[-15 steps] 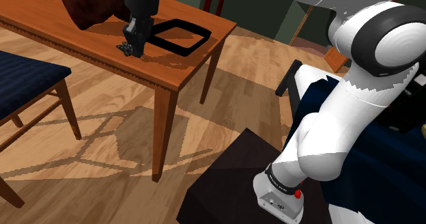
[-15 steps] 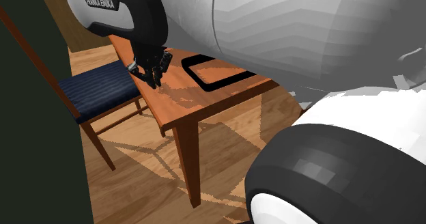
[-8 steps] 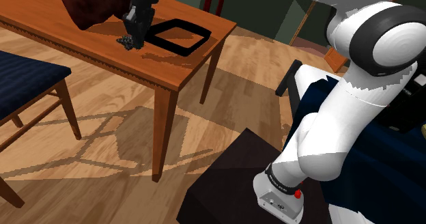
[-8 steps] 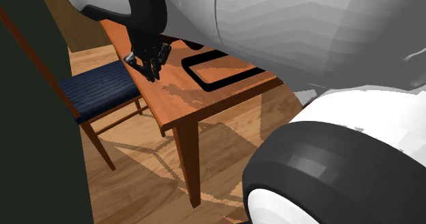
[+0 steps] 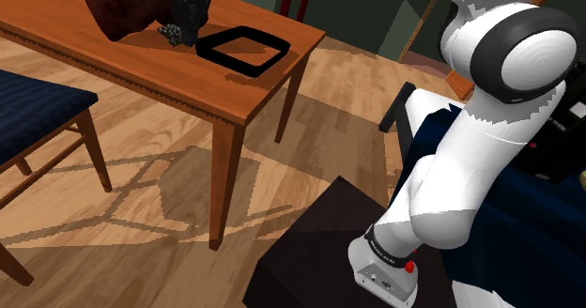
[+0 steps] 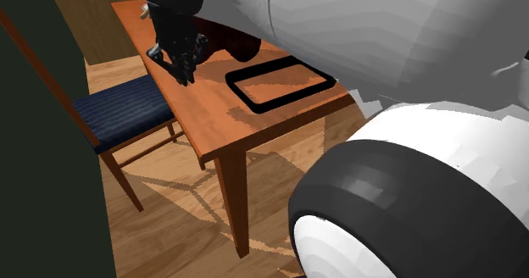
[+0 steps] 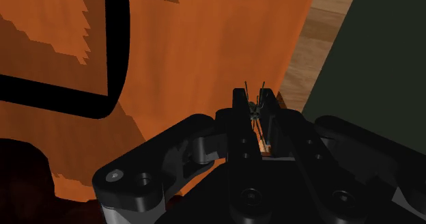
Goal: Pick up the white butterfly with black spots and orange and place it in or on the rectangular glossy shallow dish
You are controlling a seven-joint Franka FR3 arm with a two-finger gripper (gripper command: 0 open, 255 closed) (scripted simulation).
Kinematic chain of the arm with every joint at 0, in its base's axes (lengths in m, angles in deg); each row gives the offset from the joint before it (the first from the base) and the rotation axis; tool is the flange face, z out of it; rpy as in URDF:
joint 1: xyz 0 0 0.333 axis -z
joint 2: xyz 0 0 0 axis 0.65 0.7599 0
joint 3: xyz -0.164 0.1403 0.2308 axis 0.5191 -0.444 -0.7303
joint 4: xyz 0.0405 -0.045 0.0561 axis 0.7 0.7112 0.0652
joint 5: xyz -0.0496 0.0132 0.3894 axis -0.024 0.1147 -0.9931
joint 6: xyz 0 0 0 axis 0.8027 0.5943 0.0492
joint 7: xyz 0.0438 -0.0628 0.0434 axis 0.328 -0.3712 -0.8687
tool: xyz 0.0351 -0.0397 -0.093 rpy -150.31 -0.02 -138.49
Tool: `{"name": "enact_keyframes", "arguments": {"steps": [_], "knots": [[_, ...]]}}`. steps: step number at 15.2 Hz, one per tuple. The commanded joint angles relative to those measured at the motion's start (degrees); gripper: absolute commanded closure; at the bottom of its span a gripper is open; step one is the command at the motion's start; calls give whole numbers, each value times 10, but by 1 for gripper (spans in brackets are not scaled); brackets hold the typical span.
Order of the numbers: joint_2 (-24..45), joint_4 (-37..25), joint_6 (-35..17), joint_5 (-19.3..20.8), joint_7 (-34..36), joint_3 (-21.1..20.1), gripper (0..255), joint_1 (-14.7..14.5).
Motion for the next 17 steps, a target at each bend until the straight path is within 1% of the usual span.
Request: {"name": "enact_keyframes", "arguments": {"steps": [1,9,13,17], "knots": [[6,-23,18,2,0,0,255,-1],[46,-141,96,14,5,-4,255,-10],[26,-115,88,0,-51,18,255,28],[19,-106,86,-11,-106,42,255,62]]}}
